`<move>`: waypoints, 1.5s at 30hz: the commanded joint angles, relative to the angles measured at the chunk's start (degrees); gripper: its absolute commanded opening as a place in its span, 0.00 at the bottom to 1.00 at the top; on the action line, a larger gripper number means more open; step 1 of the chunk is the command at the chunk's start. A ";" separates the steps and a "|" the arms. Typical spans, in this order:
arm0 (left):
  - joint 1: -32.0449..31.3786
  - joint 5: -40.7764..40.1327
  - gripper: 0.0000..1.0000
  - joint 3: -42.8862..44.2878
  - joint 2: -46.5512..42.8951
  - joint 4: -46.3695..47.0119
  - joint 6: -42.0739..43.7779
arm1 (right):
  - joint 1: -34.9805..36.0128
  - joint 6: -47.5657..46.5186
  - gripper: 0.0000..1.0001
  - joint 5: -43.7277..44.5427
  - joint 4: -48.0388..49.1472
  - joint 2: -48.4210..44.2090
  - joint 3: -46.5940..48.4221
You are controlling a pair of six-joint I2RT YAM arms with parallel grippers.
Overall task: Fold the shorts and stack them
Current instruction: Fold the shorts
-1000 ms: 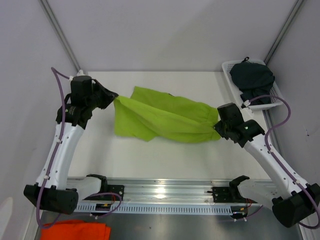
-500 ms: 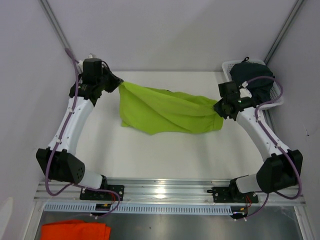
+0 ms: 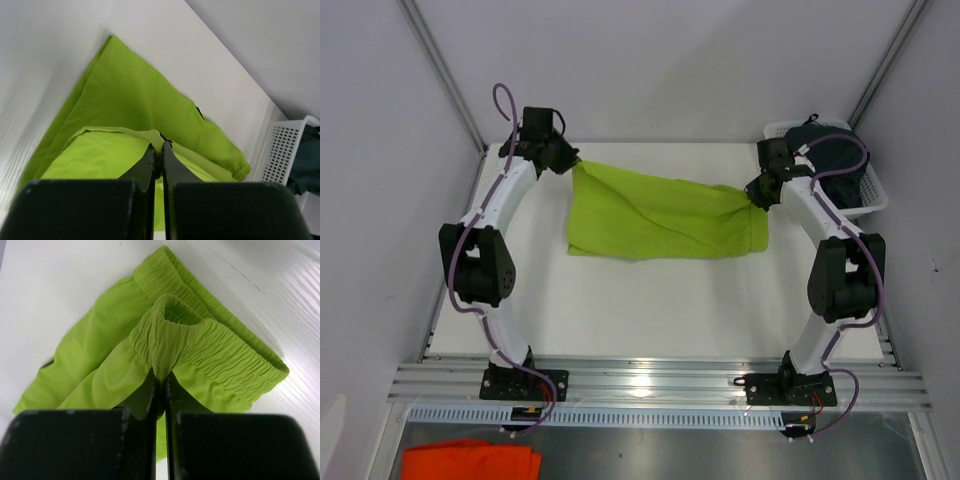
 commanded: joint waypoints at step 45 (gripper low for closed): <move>-3.10 10.71 0.99 -16.51 -7.75 12.27 7.63 | -5.09 -11.17 0.00 -8.99 32.13 23.11 9.46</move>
